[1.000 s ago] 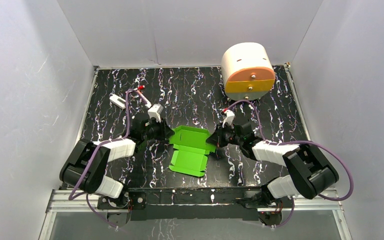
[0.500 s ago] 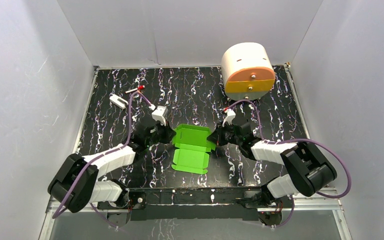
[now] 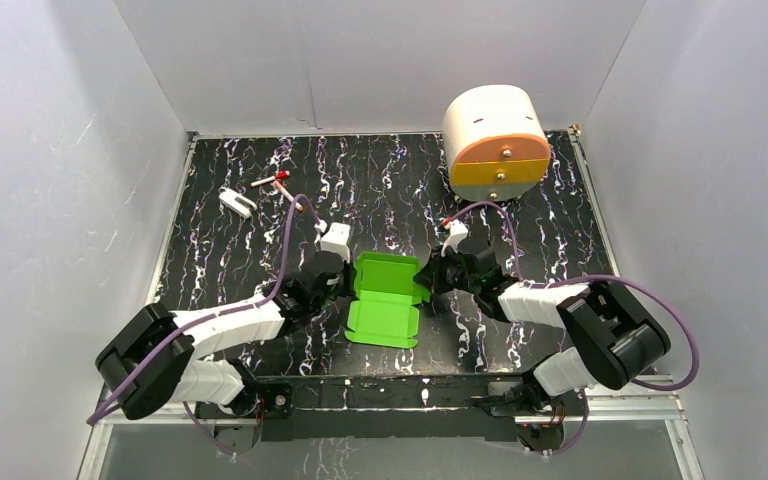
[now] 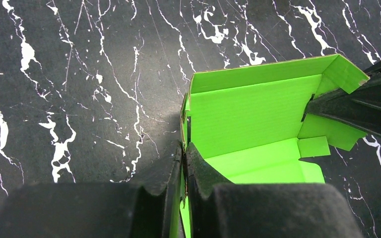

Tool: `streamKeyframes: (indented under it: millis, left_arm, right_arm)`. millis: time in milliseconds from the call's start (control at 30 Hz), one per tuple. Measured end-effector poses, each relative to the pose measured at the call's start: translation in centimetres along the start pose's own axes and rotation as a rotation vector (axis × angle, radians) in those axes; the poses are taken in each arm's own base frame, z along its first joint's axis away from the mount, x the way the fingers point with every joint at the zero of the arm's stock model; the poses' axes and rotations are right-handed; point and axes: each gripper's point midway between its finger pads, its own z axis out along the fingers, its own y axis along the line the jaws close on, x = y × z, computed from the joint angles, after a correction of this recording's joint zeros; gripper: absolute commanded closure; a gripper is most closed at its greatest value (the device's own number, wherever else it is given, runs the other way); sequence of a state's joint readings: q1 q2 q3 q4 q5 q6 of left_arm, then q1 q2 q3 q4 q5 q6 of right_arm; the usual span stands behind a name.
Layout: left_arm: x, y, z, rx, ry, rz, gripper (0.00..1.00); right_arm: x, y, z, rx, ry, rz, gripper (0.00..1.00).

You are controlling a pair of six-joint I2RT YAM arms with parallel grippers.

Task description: Fold the paper box

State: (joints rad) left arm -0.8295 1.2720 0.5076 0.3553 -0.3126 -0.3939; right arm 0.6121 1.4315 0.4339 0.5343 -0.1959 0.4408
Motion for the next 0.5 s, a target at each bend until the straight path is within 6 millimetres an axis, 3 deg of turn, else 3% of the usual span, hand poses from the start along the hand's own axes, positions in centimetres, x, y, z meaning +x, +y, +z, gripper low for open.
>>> streamKeyframes:
  millis: [333,500]
  left_arm:
    - [0.6,1.7,0.2,-0.054,-0.056,0.057,0.98]
    - [0.6,1.8,0.3,-0.049,-0.069,0.088,0.99]
  right_arm:
    - [-0.2,0.3,-0.7,-0.012,0.008,-0.105,0.51]
    - [-2.1,1.1,-1.4,-0.016,0.017,-0.203,0.34]
